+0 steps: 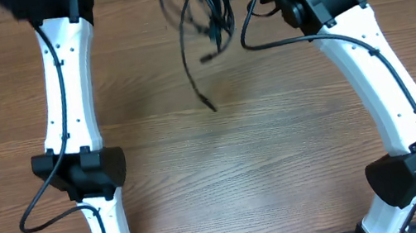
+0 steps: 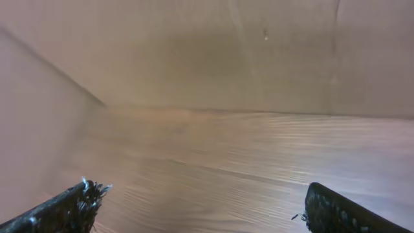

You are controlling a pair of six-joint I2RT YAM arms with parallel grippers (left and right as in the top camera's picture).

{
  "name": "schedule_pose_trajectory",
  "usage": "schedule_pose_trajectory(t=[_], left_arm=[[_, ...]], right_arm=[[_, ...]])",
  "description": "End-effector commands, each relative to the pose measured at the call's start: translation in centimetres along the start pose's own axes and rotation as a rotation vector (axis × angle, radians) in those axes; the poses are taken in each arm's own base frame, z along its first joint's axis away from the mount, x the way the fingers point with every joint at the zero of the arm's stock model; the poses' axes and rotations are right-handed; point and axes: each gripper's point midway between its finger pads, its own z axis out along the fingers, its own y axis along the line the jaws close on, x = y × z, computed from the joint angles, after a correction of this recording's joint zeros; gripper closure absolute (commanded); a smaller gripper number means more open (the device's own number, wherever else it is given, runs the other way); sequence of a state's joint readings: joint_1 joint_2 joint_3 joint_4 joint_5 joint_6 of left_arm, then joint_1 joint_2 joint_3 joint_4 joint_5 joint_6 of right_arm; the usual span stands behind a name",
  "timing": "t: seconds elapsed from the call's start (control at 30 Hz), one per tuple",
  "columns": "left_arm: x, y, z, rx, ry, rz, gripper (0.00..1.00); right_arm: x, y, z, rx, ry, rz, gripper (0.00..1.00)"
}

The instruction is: Untangle cables

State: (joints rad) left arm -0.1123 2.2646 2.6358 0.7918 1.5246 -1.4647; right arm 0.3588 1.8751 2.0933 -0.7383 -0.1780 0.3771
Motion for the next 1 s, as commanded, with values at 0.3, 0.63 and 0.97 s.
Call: schedule_pose_trajectory(t=[0.3,0.63,0.97], left_arm=[[10.2,23.2,-13.6,-1.259,-0.389,-0.717,0.96],[22.2,16.5,-11.6,-1.525,0.27,-0.811,0.96],[17.5,8.6,-0.7,-0.97,0.219,-0.872,0.96]], right_arm=[[-3.3,-6.9,-3.1,0.13,-0.065,0.309,0.0],[-0.3,-7.6,-3.2,0.18,0.061,0.126,0.1],[3.4,-10.2,-4.3,0.317,0.203,0.116,0.14]])
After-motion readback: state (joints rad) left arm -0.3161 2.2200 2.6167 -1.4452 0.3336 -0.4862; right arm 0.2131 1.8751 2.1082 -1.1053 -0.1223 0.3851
